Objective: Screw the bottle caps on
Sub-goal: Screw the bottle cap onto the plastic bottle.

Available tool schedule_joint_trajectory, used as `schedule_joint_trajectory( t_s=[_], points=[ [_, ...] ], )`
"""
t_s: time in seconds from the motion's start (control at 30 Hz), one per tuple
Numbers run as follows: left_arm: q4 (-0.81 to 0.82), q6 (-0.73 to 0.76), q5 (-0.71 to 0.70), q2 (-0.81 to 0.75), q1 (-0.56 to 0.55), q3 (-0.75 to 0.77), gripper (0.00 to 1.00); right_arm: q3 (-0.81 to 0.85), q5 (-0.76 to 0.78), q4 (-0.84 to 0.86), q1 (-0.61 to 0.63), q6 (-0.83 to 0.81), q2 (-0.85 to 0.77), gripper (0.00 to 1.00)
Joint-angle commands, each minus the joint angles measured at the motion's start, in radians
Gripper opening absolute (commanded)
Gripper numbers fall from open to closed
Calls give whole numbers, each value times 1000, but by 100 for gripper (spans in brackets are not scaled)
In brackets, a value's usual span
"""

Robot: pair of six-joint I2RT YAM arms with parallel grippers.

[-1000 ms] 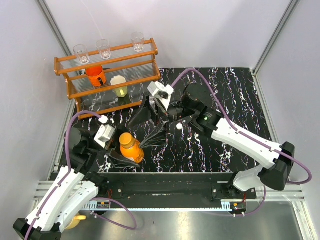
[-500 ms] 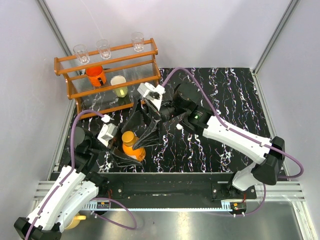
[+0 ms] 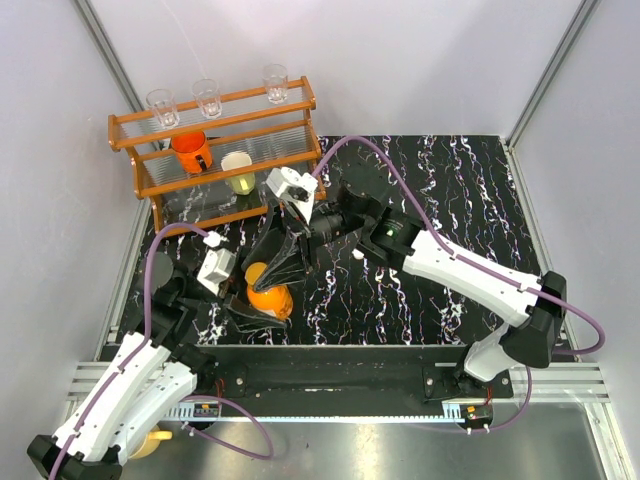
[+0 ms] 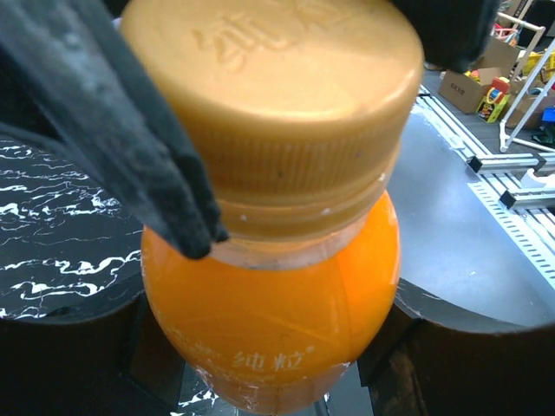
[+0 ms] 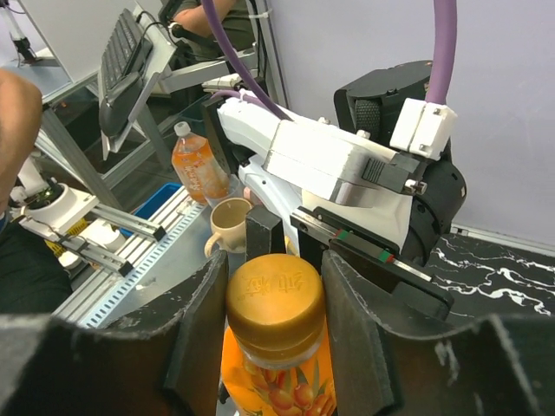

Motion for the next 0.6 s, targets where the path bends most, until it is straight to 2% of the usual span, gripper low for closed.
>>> schedule_joint_trajectory(
  t_s=[0.0, 0.07, 0.13, 0.2, 0.23, 0.3, 0.33, 0.4, 0.43, 0.53, 0.57],
  points=[
    [-45, 77, -145, -8, 14, 41, 14, 51, 58, -155, 30, -96, -34, 36],
    [-81, 98, -174, -8, 15, 47, 14, 43, 132, -198, 31, -135, -43, 31],
    [-98, 125, -220, -6, 17, 58, 15, 28, 243, -231, 33, -183, -61, 20],
    [-128, 148, -281, -8, 19, 67, 14, 9, 332, -239, 39, -205, -83, 15],
    [-139, 154, -301, -8, 20, 70, 14, -15, 435, -237, 43, -223, -91, 16],
    [-164, 173, -361, -8, 22, 79, 14, -37, 530, -237, 60, -239, -107, 16],
    [-174, 177, -377, -8, 23, 79, 14, -52, 616, -239, 65, -248, -111, 23],
    [-194, 193, -407, -12, 25, 84, 14, -63, 673, -237, 89, -262, -112, 31],
    [-197, 193, -406, -11, 25, 84, 14, -73, 708, -239, 99, -277, -115, 49],
    [-193, 184, -394, -14, 26, 85, 14, -92, 736, -216, 111, -285, -127, 71],
    [-187, 182, -391, -12, 26, 85, 14, -95, 742, -208, 111, -285, -132, 74]
  ],
)
